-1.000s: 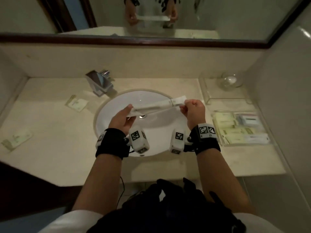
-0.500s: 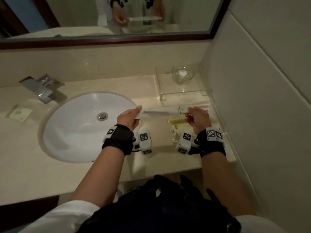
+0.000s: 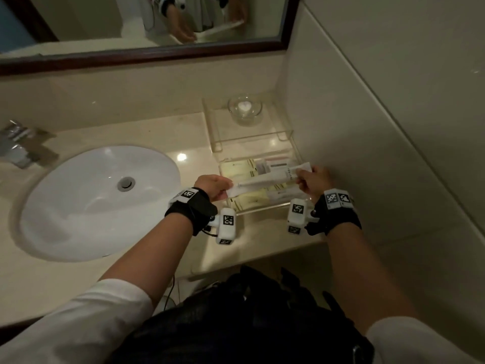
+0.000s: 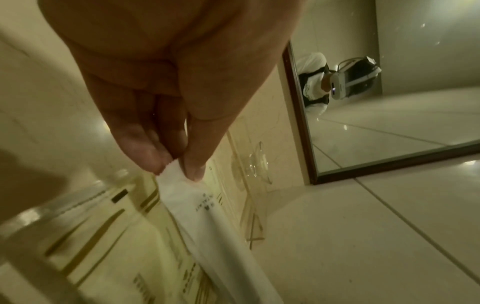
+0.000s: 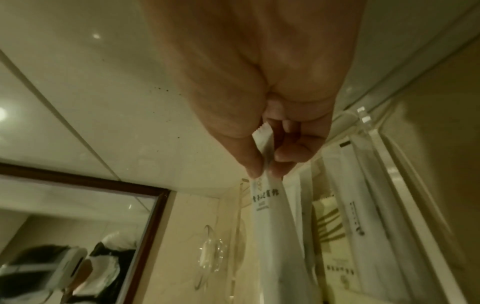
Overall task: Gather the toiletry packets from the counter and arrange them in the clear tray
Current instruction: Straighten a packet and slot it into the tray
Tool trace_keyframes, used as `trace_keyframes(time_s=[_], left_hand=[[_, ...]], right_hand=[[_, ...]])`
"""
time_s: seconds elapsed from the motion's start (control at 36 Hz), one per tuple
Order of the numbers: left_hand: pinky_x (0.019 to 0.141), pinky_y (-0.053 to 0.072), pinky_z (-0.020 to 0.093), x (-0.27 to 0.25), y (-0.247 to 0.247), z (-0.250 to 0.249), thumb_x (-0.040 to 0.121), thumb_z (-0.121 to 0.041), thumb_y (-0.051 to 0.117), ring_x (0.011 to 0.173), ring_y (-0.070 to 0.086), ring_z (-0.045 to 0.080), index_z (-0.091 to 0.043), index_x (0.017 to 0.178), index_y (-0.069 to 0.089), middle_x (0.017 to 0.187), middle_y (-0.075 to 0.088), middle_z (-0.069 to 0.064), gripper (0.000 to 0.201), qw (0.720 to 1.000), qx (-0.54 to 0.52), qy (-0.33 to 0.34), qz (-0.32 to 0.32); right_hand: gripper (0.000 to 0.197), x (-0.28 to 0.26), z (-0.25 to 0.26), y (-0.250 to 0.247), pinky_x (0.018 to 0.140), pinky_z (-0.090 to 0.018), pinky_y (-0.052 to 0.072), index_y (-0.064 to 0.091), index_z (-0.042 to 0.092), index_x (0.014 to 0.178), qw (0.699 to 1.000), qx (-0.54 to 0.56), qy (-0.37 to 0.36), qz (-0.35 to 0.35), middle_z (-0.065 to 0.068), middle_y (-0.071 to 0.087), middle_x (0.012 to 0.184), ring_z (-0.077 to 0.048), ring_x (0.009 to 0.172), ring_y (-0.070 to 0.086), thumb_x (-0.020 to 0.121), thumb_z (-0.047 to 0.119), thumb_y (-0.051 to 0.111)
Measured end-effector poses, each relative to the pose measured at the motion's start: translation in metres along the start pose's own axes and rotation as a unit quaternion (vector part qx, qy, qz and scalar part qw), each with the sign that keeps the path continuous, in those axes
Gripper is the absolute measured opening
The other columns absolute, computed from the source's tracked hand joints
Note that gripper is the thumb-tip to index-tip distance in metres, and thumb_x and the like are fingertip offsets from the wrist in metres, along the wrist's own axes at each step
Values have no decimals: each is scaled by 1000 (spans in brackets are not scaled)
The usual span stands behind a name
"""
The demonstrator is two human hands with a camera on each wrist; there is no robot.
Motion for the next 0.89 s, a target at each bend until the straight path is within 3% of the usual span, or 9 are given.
trace_keyframes(time_s=[0.08,0.19,0.28,0.39,0.44,0.5,0.56,0.67,0.89], left_hand=[[58,55,17,1,9,0,83,-5,70,60,56,12,-12,73,65,71,61,5,13,999,38,-10,11],[71,56,25,3,15,0,82,-5,70,58,57,16,-7,82,69,84,64,13,3,996,83,-16,16],[74,57,28,4,18,0,81,-5,71,55,56,16,-8,82,70,87,65,14,3,994,107,-7,11],[77,58,30,4,24,-2,81,-5,71,54,56,16,-10,76,68,74,64,11,8,991,134,4,16],[81,58,33,5,28,-5,81,-7,72,55,57,16,-11,76,68,71,64,9,8,989,146,13,19],[81,57,33,6,34,-9,80,-9,73,57,58,15,-13,75,68,69,65,7,8,986,165,30,16],[81,57,32,6,41,-13,79,-10,74,59,58,14,-14,74,69,69,65,4,8,983,179,40,16],[86,56,32,10,55,-21,78,-9,74,66,60,15,-16,71,68,69,64,1,12,975,213,59,22],[88,56,34,22,75,-23,77,-12,75,76,63,18,-22,68,67,69,64,-3,16,964,253,78,31]], right_hand=[[5,1,0,-6,40,-16,40,59,5,96,999,-48,-15,-12,-8,57,68,-13,51,47,93,9,57],[13,-1,0,-10,38,-14,40,55,10,81,995,-95,-37,-8,-7,56,68,-13,52,48,94,7,55],[10,-3,0,-12,41,-16,44,58,4,101,991,-123,-52,-25,-6,59,74,-12,53,52,93,10,56],[22,-7,8,-11,54,-23,49,54,8,112,983,-154,-88,-50,-9,62,90,-14,62,58,91,14,57],[31,-10,16,-11,74,-35,56,52,8,118,974,-191,-108,-62,-12,63,105,-25,84,65,90,19,58],[35,-13,26,-13,84,-34,51,51,5,123,960,-234,-133,-76,-15,61,116,-31,102,61,90,20,56],[34,-16,35,-15,80,-29,42,50,2,123,944,-275,-160,-89,-17,59,119,-31,107,58,92,17,51],[32,-22,47,-18,77,-24,38,50,4,124,926,-299,-202,-111,-15,60,120,-30,108,58,94,15,50],[31,-35,54,-18,81,-26,43,46,2,127,899,-333,-256,-121,-18,57,121,-30,109,56,97,11,46]])
Point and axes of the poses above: each hand's wrist, its own x-axis towards the middle knuckle, its own y-axis out of the palm, z = x × y, the point moved 1 cm from there along x, towards the middle knuckle
